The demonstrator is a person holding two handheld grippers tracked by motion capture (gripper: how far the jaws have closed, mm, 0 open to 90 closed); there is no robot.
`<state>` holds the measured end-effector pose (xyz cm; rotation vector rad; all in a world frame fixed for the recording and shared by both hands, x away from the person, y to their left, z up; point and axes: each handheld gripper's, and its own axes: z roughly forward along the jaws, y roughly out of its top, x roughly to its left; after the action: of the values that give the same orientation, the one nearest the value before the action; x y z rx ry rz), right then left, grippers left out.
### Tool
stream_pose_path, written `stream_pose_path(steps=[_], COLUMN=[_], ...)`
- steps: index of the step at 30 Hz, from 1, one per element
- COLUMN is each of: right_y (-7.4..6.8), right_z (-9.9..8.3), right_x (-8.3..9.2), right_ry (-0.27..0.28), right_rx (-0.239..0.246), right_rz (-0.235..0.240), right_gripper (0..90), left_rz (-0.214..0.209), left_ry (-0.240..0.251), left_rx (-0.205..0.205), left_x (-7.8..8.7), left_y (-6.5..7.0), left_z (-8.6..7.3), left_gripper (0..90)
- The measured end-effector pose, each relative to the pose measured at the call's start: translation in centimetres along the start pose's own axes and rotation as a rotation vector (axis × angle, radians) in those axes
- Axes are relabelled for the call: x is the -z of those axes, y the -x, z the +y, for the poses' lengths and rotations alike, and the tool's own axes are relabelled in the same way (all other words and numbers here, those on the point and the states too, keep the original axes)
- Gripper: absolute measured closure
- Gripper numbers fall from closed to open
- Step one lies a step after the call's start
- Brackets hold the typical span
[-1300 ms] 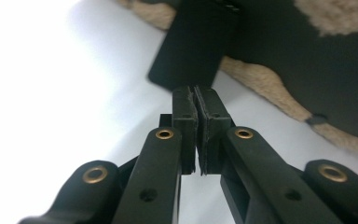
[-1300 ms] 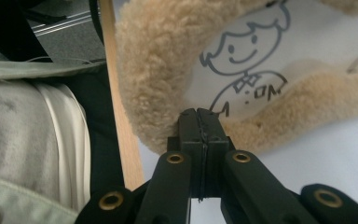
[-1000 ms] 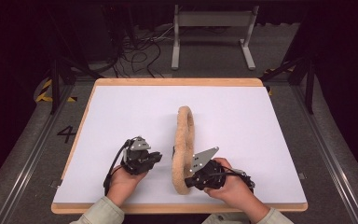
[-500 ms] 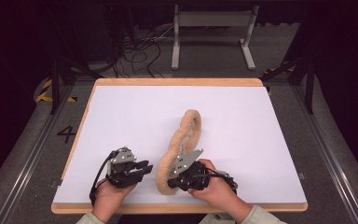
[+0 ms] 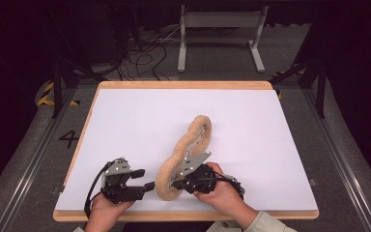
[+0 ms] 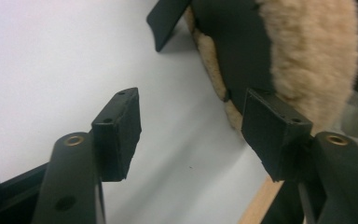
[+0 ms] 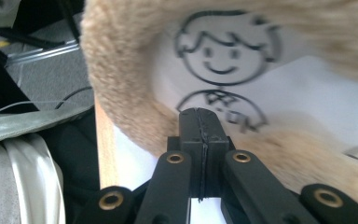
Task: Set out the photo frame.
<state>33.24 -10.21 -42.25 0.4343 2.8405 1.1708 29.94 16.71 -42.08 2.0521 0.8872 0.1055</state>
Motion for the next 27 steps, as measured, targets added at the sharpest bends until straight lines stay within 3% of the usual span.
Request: stream_pose_path(steps=[5,9,10,11,17,27], right_y=[1.0,1.7,1.9,2.0,3.2,4.6], right_z=[-0.4,-0.7,-0.8,-0.9,-1.5,-2.5], right_x=[1.7,2.9,3.2,3.5,4.7,6.4], right_ry=[0.027,0.046,0.049,0.051,0.065,0.091], right_rx=[-0.029,-0.056,-0.057,-0.062,-0.095,-0.149], right_rz=[-0.041,-0.071,-0.085,-0.094,-0.141,-0.195], right_gripper=[90.0,90.0,90.0,90.0,90.0,90.0], left_rz=[-0.044,-0.064,-0.086,-0.088,-0.081,-0.072], left_ry=[0.017,0.021,0.016,0.019,0.007,-0.022], left_rx=[0.020,0.008,0.002,-0.021,-0.035,-0.055], left_x=[0.8,1.0,1.0,1.0,0.1,-2.1], left_y=[0.3,0.7,1.1,1.3,2.1,3.1], left_z=[-0.1,-0.1,0.0,0.1,0.4,1.0], left_gripper=[31.2,26.1,24.8,23.9,20.2,26.7])
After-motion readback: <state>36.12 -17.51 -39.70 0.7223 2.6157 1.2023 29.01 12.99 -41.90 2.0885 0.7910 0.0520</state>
